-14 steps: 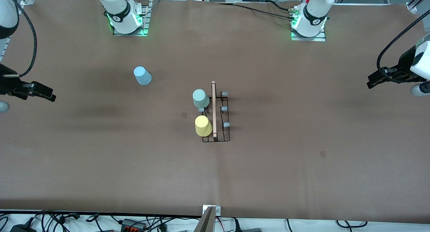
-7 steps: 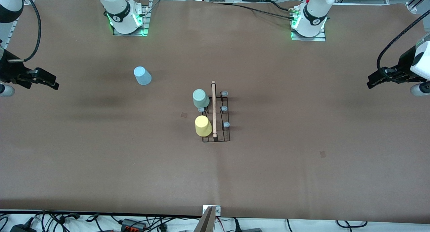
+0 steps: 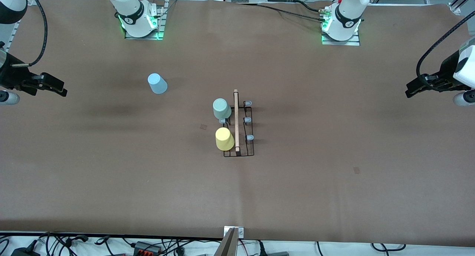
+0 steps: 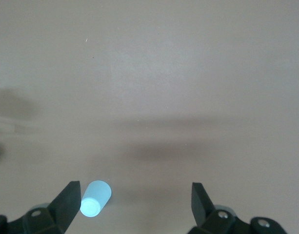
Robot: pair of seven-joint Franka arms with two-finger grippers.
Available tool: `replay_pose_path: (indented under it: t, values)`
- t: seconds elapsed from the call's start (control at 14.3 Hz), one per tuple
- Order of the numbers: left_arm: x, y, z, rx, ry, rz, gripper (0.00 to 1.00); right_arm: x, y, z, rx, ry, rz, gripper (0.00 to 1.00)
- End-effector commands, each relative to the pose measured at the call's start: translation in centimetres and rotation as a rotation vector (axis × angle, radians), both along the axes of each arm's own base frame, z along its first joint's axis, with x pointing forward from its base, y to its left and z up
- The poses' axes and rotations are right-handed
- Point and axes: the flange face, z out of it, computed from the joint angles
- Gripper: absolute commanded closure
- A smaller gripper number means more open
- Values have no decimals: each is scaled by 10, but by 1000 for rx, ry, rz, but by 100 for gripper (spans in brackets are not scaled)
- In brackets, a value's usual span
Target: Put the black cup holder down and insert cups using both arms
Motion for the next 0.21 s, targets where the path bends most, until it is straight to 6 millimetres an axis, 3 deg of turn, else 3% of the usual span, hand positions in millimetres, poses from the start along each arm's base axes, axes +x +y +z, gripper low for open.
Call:
replay_pose_path:
  t: [0.0,0.14]
  values:
    - [0,2,4,6,-4,-19,0,-14,1,8,-11,2,22,0]
    - [0,2,4,6,-4,-19,0,-14,2,8,-11,2,22,0]
